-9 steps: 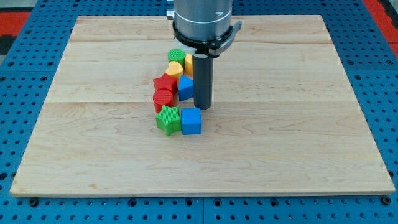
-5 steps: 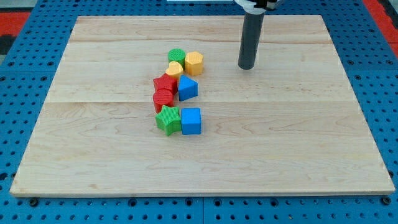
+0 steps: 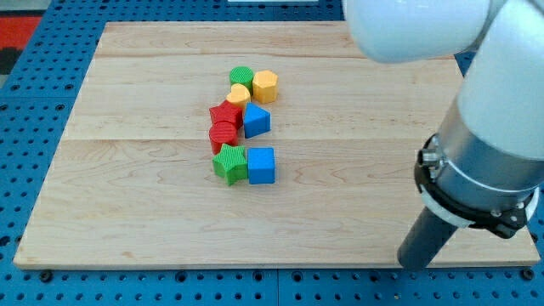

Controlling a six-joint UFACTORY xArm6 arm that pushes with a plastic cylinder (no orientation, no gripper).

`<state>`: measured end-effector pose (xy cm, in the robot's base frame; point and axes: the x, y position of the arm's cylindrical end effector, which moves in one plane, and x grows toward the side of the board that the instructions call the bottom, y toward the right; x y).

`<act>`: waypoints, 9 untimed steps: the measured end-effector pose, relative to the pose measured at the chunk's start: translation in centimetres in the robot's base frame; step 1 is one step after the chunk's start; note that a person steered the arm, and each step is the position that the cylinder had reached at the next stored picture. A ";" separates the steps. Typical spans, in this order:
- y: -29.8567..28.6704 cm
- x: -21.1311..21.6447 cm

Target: Point your arm towards the top left of the red circle

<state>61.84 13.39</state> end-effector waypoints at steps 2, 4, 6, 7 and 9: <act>-27.3 -5.0; -28.1 -13.9; -26.4 -18.4; -26.0 -19.7; -23.6 -20.2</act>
<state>41.63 -10.22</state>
